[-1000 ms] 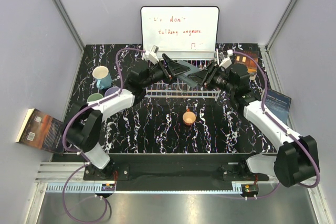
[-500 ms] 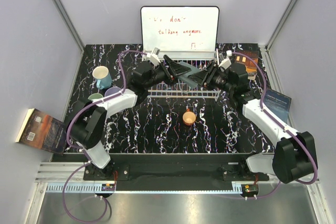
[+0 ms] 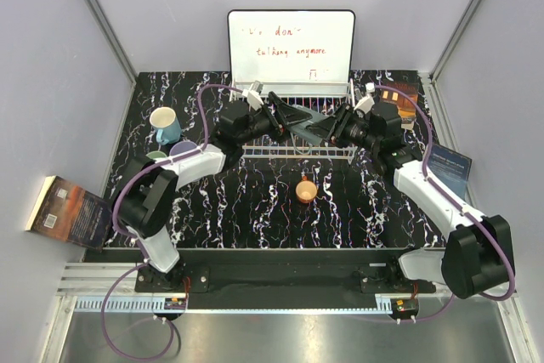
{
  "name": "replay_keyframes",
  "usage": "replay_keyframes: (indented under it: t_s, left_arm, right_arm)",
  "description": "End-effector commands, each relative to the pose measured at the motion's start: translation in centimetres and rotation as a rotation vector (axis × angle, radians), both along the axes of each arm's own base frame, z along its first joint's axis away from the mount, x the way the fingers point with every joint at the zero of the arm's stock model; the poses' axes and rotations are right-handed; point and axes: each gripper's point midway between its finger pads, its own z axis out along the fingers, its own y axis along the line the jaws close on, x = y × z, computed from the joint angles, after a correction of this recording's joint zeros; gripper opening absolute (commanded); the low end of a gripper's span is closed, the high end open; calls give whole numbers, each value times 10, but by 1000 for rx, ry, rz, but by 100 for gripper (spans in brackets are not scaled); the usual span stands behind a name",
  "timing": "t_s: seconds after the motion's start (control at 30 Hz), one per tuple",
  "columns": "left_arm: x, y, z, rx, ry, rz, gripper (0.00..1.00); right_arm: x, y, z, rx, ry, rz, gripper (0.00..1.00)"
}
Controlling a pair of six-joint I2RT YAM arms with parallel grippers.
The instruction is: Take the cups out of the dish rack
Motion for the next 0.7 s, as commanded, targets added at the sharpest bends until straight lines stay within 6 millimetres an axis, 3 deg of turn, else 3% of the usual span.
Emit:
replay_keyframes:
  t_s: [0.0,0.13,0.3,0.67]
  left_arm:
    - [-59,-34,48,-93,-149,-263,0]
    - [-58,-43,46,-79,-117,-320,0]
    - [-62,-44,59,-179,-105,-352,0]
    - [-77,-28,89,-395,-156,-365,0]
  right_arm:
    - [-5,9,40,-29,-169,48,0]
    - [-7,10,44,-16,-191,59,0]
    - [-12,15,46,25,-210,97,31]
    - [-16,20,61,132,-262,133,34]
